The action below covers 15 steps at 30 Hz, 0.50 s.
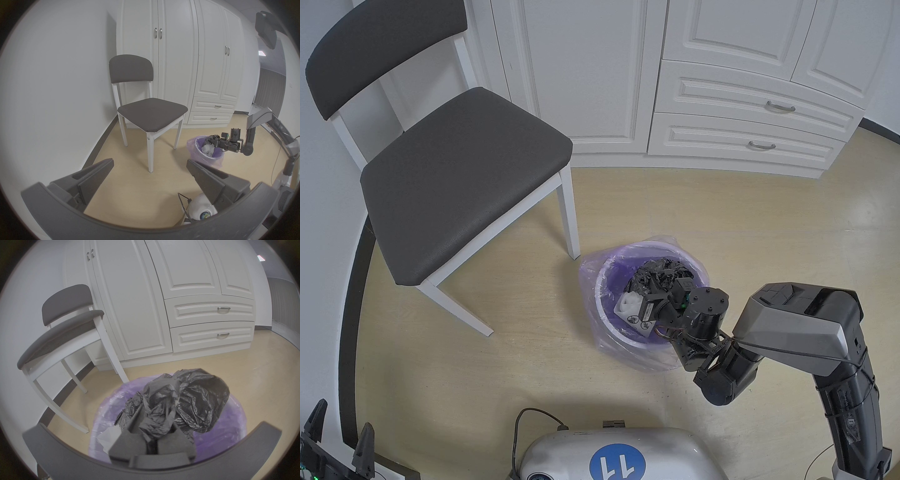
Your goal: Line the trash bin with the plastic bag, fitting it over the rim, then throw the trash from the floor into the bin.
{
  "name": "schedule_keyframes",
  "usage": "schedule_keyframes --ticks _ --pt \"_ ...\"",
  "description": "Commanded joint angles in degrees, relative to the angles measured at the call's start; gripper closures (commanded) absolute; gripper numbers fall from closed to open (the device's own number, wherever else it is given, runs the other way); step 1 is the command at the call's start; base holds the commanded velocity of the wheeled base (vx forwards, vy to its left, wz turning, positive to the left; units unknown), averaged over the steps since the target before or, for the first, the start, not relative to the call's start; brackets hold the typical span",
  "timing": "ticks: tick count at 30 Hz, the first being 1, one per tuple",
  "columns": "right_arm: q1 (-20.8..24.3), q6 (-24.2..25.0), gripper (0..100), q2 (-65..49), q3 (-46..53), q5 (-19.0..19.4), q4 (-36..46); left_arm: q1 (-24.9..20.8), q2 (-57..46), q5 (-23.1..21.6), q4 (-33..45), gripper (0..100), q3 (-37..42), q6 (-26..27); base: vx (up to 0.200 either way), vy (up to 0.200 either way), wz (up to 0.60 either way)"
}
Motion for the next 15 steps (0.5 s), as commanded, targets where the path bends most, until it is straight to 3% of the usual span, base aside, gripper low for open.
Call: schedule_keyframes --ticks 1,3,4,15 --pt "-0.4 0.0 100 1.6 -0.2 -0.1 -1.0 0.0 -0.8 0.0 0.0 0 1.0 0.0 0.000 0.000 0.00" --pt "-0.4 -0.1 100 1.4 0.2 -0.1 -1.0 0.0 -0.8 0.0 0.0 0 1.0 0.0 0.000 0.000 0.00" --pt "-0.4 -0.3 0 1.5 0.4 -0.1 -1.0 0.0 -0.8 0.0 0.0 0 1.0 0.0 0.000 0.000 0.00" --pt "-0.3 -0.6 0 1.2 0.5 -0.1 -1.0 0.0 -0.8 0.0 0.0 0 1.0 0.0 0.000 0.000 0.00"
